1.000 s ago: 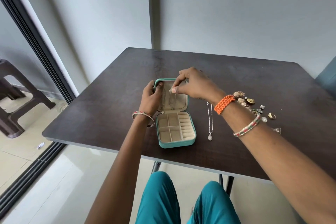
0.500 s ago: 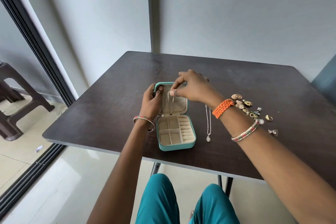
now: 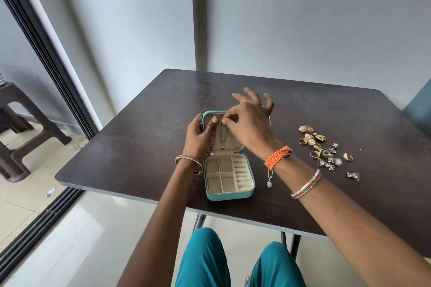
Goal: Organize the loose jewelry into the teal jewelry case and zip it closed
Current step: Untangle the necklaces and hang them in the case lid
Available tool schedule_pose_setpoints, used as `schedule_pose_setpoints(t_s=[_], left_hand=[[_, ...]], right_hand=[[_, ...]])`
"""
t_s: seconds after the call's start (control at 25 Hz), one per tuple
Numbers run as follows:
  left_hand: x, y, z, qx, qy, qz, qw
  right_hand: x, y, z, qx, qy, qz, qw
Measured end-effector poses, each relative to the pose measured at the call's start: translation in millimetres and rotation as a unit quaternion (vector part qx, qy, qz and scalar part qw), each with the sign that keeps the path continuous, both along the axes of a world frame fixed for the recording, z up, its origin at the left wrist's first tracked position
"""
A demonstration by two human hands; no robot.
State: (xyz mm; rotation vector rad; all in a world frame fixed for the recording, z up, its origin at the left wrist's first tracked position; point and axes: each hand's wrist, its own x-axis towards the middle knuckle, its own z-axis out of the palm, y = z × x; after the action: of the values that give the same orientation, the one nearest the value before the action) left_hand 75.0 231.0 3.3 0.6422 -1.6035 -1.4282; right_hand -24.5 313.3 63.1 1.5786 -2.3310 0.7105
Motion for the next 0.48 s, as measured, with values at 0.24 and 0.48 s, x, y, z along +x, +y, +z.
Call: schedule_pose_setpoints(t_s=[0.24, 0.48], left_hand=[[-4.1, -0.6, -3.7, -0.021, -0.004, 0.000, 1.000], [-6.4, -5.0, -9.3, -0.039, -0.017, 0.012, 0.999]], right_hand=[[7.5, 4.3, -10.1, -0.049, 0.099, -0.042, 0.993], [8.6, 8.4, -9.5, -0.066, 0.154, -0.073, 0.983]])
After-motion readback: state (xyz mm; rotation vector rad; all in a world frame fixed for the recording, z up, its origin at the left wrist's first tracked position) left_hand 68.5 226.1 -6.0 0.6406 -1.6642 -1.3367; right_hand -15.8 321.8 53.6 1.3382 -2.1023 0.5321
